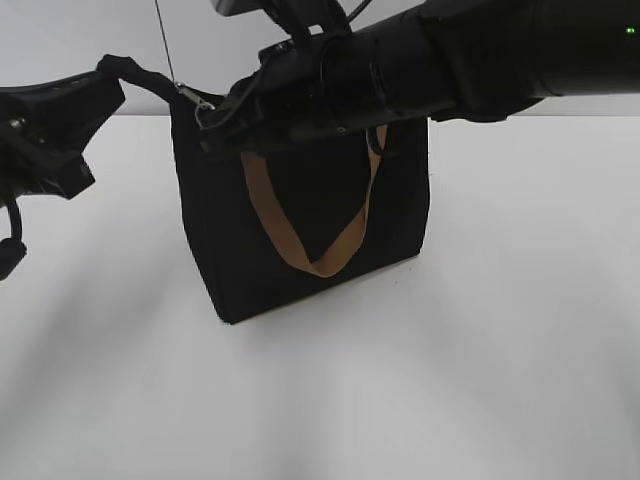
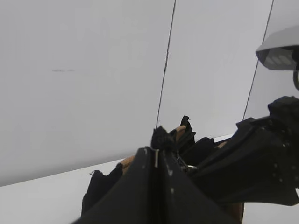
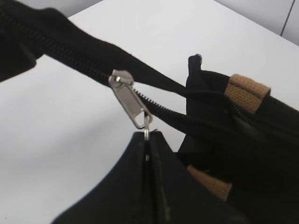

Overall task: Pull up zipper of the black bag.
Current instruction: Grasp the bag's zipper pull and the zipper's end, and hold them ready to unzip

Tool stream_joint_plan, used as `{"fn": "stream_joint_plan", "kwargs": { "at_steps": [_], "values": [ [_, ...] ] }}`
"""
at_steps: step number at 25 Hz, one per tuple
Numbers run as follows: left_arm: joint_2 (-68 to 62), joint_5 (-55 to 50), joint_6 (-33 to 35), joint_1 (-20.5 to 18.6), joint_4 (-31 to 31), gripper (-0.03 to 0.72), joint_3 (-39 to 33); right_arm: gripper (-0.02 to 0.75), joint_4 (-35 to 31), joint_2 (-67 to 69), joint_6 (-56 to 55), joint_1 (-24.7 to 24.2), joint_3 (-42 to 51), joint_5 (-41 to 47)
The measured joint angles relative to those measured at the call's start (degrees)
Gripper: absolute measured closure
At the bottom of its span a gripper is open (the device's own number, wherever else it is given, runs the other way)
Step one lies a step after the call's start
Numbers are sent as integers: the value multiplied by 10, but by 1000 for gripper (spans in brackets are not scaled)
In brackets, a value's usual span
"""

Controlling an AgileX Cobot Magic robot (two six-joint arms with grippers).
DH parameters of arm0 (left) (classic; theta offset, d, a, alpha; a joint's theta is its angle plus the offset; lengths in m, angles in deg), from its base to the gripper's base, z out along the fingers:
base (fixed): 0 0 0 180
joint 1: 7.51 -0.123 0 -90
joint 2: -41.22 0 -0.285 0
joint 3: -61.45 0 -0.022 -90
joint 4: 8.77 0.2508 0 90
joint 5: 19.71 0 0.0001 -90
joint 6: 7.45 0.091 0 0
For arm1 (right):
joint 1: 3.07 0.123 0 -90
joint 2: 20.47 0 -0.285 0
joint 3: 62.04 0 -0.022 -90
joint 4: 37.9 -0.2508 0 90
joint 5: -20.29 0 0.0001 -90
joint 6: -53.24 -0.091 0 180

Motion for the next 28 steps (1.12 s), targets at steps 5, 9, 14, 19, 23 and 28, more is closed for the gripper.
{"fn": "stream_joint_plan", "kwargs": {
  "at_steps": [5, 9, 14, 19, 23, 28],
  "values": [
    [0, -11, 0, 1, -3, 688, 0, 752, 0, -5, -6, -15, 0, 11],
    [-1, -12, 0, 1, -6, 688, 0, 752, 6, -5, -21, -34, -1, 18],
    [-1, -12, 0, 1, -17, 688, 0, 752, 35, -5, -57, -59, -1, 28],
    [-1, -13, 0, 1, -19, 690, 0, 752, 59, -6, -87, -77, -1, 37],
    [-1, -16, 0, 1, -27, 690, 0, 752, 73, -6, -108, -90, -1, 44],
    [-2, -24, 0, 1, -40, 690, 0, 752, 80, -6, -129, -107, -1, 57]
  ]
}}
